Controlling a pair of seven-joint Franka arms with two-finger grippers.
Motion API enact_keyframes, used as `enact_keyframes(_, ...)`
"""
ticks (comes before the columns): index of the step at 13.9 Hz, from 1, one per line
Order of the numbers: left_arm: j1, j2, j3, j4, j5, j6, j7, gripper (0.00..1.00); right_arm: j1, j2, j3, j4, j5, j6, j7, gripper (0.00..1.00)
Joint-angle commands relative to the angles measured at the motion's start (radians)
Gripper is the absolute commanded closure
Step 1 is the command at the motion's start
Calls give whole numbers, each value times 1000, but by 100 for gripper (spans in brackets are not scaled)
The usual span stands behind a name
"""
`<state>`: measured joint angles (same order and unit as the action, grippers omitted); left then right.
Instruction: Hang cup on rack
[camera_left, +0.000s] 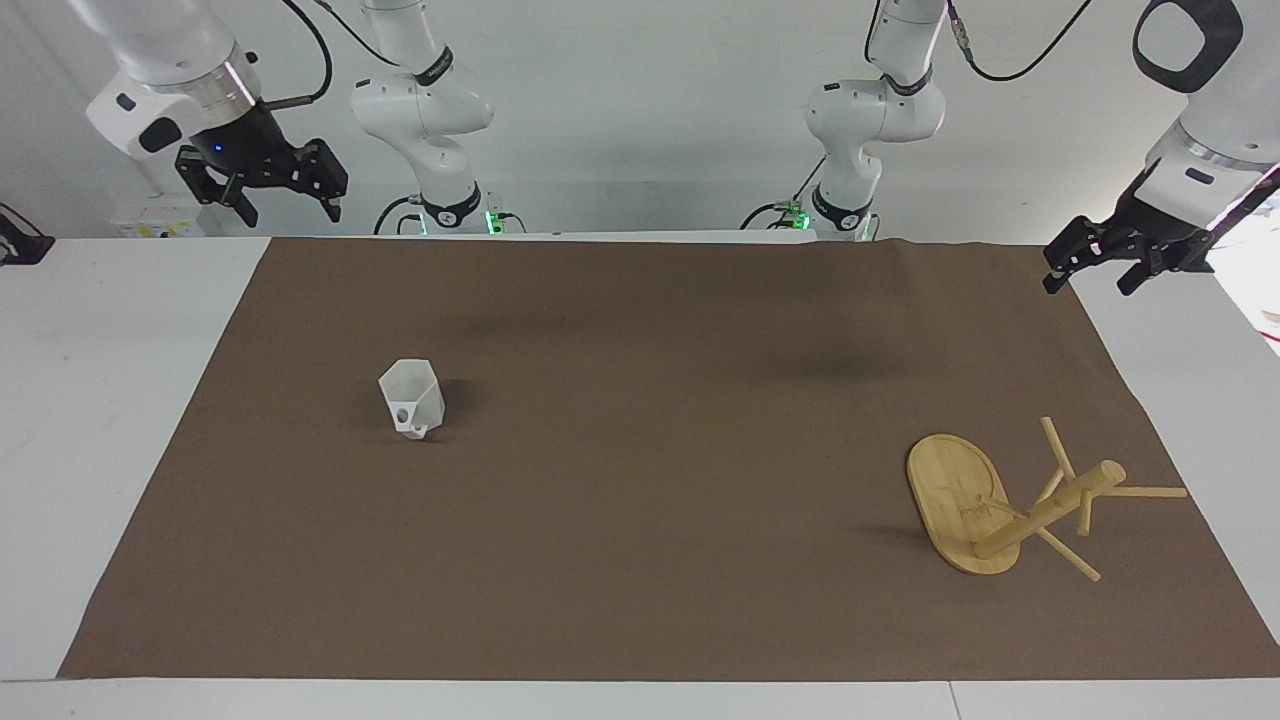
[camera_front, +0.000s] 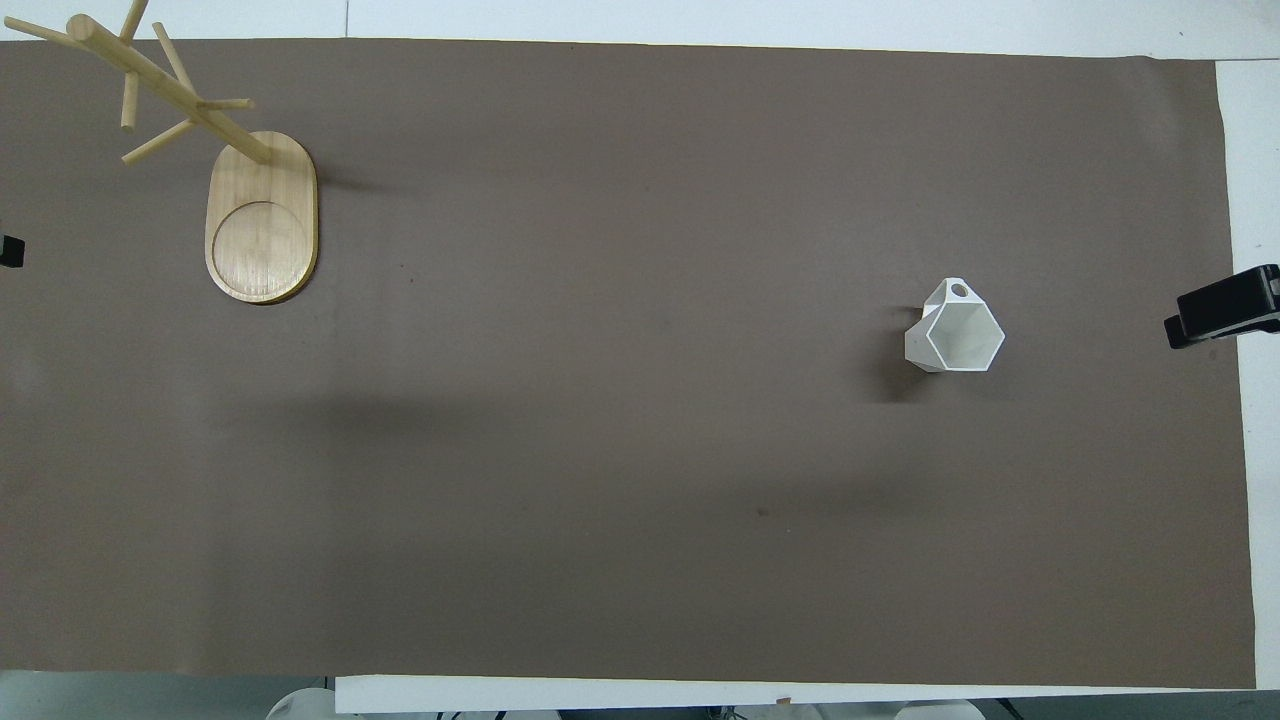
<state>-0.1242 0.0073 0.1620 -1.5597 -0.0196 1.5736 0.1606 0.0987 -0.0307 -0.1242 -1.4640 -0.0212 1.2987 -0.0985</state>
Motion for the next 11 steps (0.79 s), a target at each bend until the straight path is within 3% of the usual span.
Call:
enact_keyframes(1, 0, -24, -4, -31, 17, 16, -12, 0, -5, -8, 6, -13, 1, 11, 14, 1)
enact_keyframes(9, 0, -23, -4, -29, 18, 17, -12, 0, 32, -38, 9, -65, 3, 10, -26, 1)
enact_keyframes(11, 0, -23, -4, -31, 18, 16, -13, 0, 20, -57, 8, -114, 6, 83, -216, 1)
